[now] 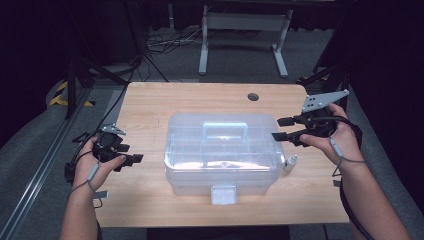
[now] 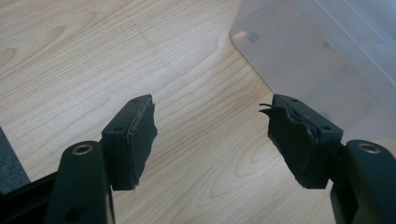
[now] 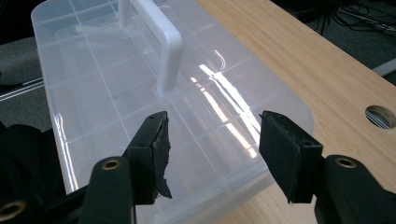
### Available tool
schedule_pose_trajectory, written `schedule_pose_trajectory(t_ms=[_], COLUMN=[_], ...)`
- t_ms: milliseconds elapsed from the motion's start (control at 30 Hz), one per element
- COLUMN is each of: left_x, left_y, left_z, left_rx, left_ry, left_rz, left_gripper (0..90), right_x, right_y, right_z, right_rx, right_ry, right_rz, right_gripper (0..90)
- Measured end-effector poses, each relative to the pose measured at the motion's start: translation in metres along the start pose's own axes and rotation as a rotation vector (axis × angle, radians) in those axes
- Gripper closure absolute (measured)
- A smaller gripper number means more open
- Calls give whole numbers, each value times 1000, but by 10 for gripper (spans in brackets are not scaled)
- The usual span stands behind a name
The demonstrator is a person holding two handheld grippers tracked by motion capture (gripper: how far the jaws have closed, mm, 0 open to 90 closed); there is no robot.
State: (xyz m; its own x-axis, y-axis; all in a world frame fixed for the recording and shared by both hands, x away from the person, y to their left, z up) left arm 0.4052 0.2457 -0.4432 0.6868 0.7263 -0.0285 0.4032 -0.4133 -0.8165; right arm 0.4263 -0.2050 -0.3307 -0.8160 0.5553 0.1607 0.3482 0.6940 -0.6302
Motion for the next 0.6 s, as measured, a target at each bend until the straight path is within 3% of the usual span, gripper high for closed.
schedule_pose_trajectory(t_ms=[600], left_x=[0], left_y=[1], left_z=[2], left_rx=[5], left_ry=[-13], left_rz=[9], left_gripper=[321], right_x=[30], right_y=[40], right_z=[-15], right_rx=[86], right_ry=[-93], right_rz=[-66], right_gripper=[375])
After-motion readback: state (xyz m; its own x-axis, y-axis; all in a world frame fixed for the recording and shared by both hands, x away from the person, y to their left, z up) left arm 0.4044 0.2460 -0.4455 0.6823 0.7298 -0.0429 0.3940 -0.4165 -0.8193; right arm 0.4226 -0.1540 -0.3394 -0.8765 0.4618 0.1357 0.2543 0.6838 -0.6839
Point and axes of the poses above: each handheld gripper's, and its own axes: y roughly forward along the jaws, z roughly out of its underside, x roughly to its left, the point moved 8 cm from there along y, roughly forward along the jaws, and after that the axes turned 10 degrees about y, right-handed, at the moved point
